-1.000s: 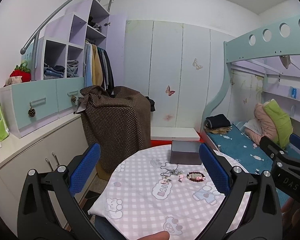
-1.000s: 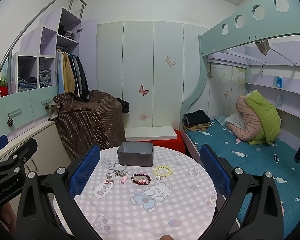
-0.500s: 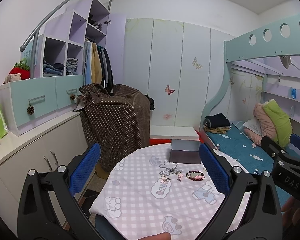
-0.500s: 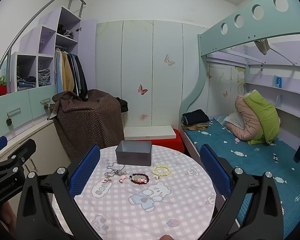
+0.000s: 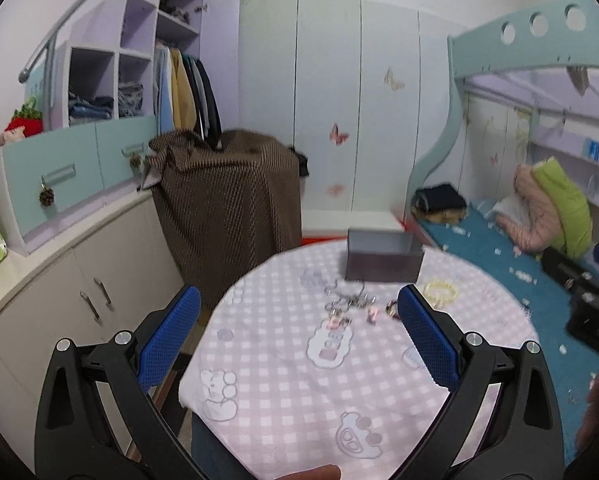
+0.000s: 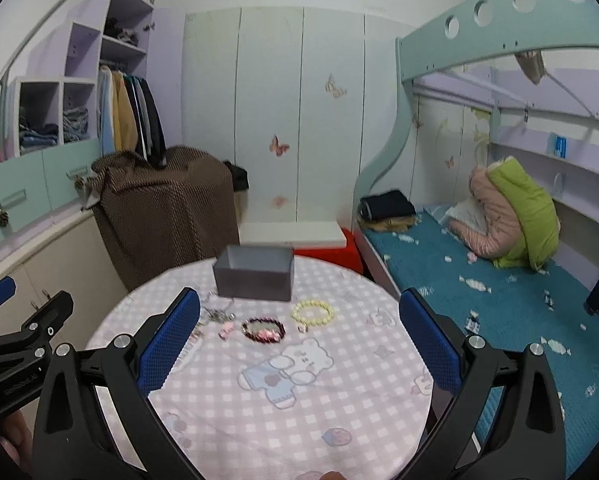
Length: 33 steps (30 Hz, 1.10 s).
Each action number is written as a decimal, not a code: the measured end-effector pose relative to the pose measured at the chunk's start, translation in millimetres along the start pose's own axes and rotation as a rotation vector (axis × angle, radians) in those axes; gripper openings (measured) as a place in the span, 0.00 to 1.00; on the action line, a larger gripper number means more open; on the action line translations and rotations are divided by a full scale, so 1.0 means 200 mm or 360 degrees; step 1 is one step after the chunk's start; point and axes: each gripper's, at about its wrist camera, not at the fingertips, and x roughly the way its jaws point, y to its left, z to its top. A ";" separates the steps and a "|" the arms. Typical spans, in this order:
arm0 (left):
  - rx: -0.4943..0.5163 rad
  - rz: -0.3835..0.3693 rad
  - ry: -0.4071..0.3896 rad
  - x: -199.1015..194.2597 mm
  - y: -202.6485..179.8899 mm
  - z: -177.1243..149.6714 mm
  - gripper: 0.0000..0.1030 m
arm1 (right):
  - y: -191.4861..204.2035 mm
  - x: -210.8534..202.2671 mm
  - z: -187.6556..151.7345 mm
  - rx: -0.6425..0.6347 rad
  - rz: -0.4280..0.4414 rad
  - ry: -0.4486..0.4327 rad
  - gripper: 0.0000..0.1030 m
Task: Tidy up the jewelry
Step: 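Grasp the pink charm with the left tool while the right tool grasps the pale yellow bead bracelet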
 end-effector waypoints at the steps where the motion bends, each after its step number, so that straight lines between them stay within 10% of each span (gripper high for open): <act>1: 0.0008 0.0005 0.0030 0.05 0.00 -0.02 0.95 | -0.01 0.04 -0.02 0.0009 -0.0003 0.0031 0.93; 20: 0.0123 -0.0027 0.0623 1.16 -0.15 -0.24 0.95 | -0.10 0.67 -0.25 -0.0013 -0.0011 0.0513 0.93; 33: 0.0036 -0.0100 0.0825 1.41 -0.14 -0.30 0.89 | -0.17 0.90 -0.31 0.0052 0.0030 0.0727 0.93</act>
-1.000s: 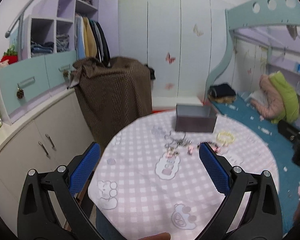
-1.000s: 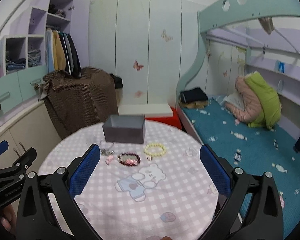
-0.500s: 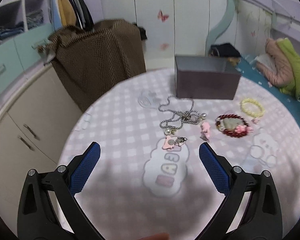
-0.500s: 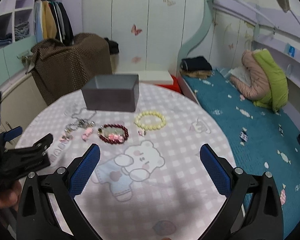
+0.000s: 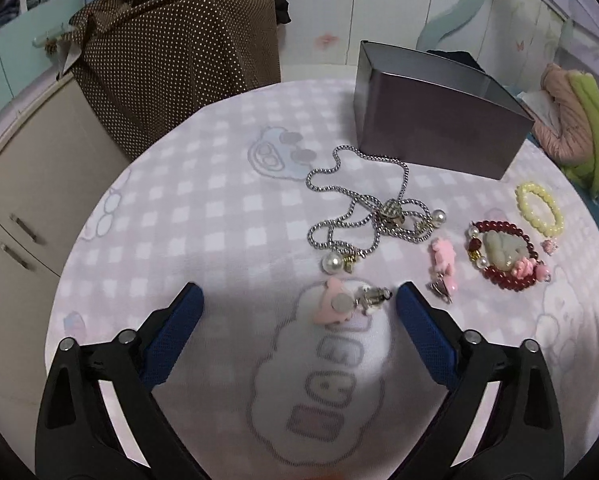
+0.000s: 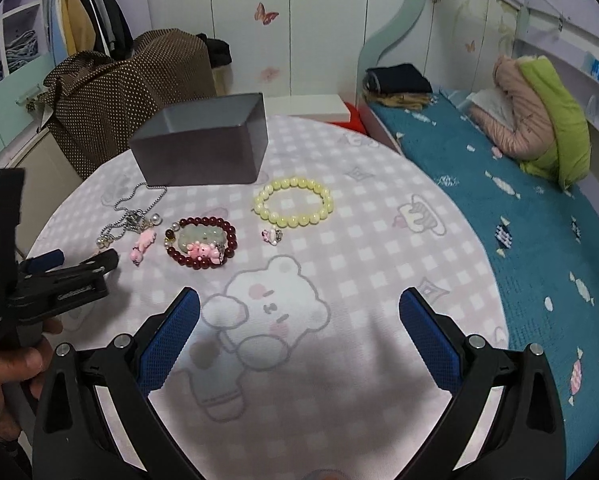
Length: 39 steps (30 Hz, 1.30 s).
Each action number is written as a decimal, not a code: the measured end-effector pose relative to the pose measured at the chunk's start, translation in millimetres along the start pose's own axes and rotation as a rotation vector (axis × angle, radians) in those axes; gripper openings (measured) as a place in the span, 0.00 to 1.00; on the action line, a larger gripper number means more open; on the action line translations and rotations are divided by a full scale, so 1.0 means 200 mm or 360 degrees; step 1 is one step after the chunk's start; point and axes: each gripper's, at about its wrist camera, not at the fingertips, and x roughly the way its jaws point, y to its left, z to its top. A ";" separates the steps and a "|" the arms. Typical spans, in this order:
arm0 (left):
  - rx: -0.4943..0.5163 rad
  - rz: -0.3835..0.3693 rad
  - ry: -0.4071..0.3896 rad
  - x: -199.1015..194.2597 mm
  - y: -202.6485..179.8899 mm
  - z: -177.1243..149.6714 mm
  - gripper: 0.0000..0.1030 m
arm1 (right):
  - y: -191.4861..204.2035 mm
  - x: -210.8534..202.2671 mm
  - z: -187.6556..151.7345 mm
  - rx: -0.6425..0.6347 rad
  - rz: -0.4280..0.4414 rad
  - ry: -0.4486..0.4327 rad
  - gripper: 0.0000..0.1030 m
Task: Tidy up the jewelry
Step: 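Grasp the pink charm with the left tool while the right tool grasps the pale yellow bead bracelet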
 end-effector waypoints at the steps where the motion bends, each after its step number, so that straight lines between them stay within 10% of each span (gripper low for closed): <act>1: 0.0018 -0.0009 -0.0011 -0.01 0.00 -0.01 0.84 | 0.00 0.01 0.01 0.0002 0.0009 0.0012 0.93; 12: 0.0105 -0.0180 -0.0030 -0.05 -0.04 0.01 0.25 | -0.07 0.10 0.12 0.0034 0.0023 0.0043 0.93; 25: 0.0051 -0.0416 0.0003 -0.15 0.00 -0.09 0.22 | -0.14 0.32 0.28 0.0032 -0.0035 0.0158 0.88; 32: 0.0037 -0.0400 -0.0065 -0.22 0.03 -0.04 0.22 | -0.14 0.53 0.35 -0.0036 -0.0083 0.0250 0.51; 35: 0.0036 -0.0399 -0.0086 -0.23 0.04 -0.01 0.22 | -0.10 0.54 0.38 -0.0090 -0.0061 0.0253 0.10; 39: 0.0031 -0.0400 -0.0109 -0.25 0.05 0.03 0.22 | -0.06 0.53 0.36 -0.0180 -0.0068 0.0256 0.08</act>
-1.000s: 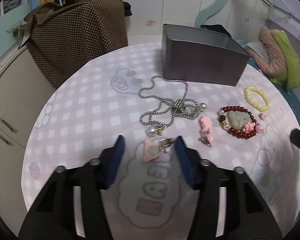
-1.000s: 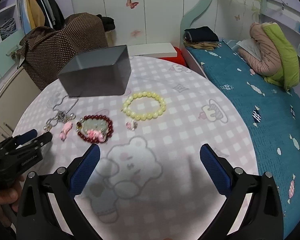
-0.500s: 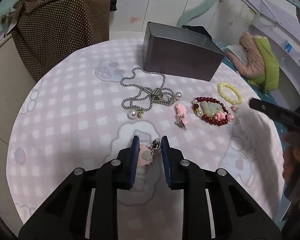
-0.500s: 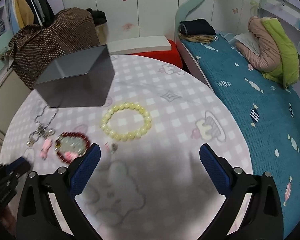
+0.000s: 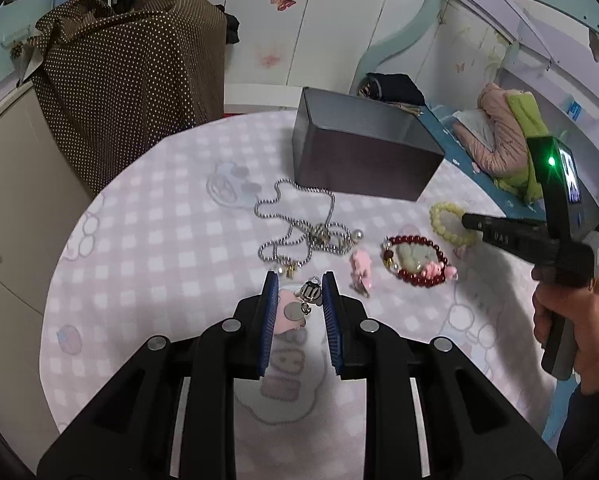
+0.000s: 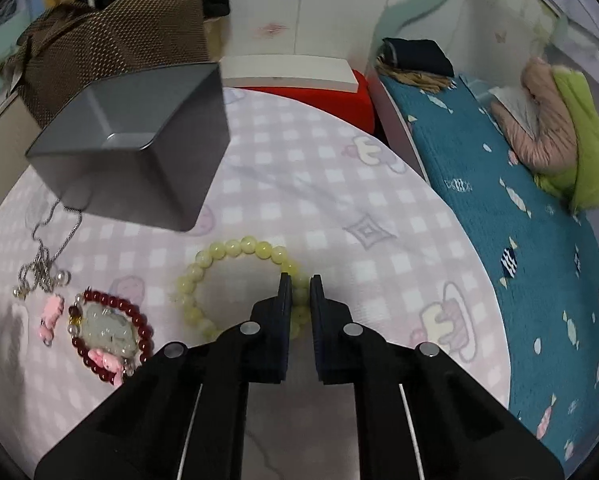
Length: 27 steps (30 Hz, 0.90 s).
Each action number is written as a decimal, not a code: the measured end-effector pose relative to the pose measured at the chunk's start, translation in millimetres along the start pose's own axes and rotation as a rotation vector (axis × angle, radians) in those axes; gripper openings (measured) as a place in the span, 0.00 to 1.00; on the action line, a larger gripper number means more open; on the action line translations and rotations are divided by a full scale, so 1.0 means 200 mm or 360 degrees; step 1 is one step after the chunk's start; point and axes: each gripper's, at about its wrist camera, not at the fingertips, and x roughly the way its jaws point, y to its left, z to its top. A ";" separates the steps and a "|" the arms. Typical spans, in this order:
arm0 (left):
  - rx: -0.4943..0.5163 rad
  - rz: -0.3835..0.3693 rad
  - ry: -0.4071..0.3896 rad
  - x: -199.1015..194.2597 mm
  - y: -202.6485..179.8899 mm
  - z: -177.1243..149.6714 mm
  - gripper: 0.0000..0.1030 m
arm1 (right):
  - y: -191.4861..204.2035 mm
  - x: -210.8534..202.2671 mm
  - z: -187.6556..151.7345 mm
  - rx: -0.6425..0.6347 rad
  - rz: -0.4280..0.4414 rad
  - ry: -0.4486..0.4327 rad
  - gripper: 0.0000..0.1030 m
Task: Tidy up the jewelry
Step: 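Grasp the pink charm with the left tool while the right tool grasps the pale yellow bead bracelet, then carry both items over the grey metal box and open both tools to drop them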
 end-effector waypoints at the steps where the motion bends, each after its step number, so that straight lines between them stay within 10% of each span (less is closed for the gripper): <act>1: 0.0001 0.0000 -0.0007 -0.01 0.00 0.01 0.22 | -0.01 0.00 0.00 0.0008 0.0015 0.0005 0.07; 27: 0.0088 -0.0015 -0.0375 -0.31 -0.07 0.47 0.22 | 0.16 -0.78 0.28 -0.0265 0.0128 -0.0571 0.08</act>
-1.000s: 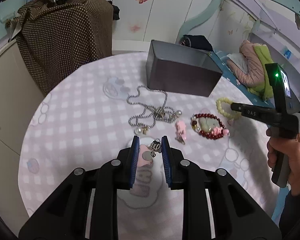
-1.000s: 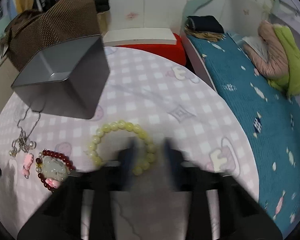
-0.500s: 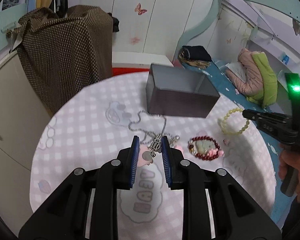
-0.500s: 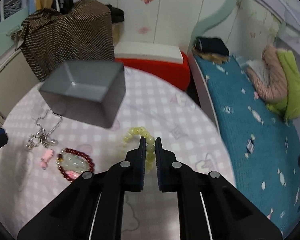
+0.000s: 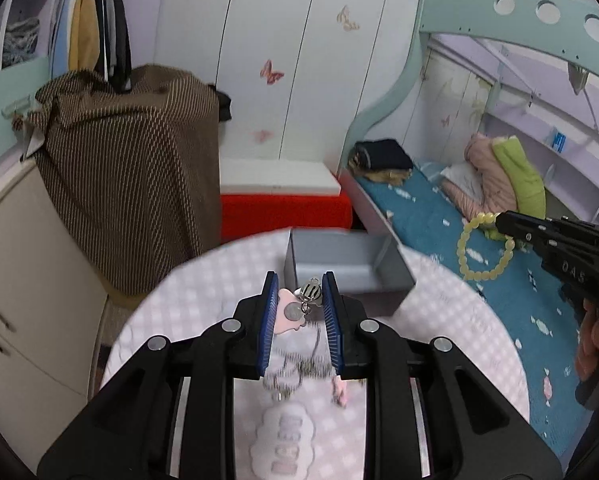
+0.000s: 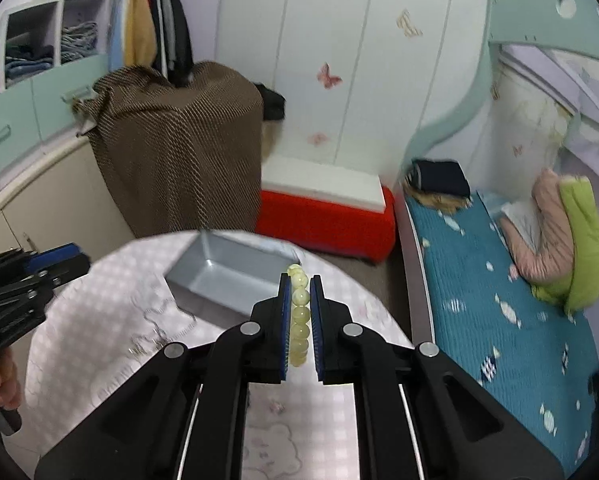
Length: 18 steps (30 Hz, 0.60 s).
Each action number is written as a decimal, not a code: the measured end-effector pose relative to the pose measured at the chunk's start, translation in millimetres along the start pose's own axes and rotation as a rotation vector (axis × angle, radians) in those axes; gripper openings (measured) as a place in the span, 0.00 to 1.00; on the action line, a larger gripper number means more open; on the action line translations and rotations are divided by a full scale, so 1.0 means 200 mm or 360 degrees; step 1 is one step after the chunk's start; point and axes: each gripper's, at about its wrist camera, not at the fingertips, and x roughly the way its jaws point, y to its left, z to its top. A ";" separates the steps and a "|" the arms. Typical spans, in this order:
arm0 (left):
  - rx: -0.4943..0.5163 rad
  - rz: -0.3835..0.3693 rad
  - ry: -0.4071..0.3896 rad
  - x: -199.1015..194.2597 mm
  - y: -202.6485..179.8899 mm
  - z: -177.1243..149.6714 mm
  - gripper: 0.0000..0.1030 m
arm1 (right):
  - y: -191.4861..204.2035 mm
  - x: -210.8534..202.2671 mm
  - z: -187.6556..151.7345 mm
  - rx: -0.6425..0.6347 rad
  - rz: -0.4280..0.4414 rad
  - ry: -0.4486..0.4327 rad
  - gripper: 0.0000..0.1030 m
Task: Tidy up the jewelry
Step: 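Carry both items over the grey metal box and open both tools to drop them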
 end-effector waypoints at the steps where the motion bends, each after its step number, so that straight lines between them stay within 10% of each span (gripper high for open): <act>1: 0.0000 -0.0012 -0.0011 0.00 -0.01 0.03 0.22 | 0.01 0.00 0.02 -0.0005 0.0010 -0.0016 0.08; 18: -0.0019 -0.0144 0.0201 0.52 -0.11 0.32 0.22 | 0.04 0.32 0.23 0.0095 0.0238 0.0083 0.08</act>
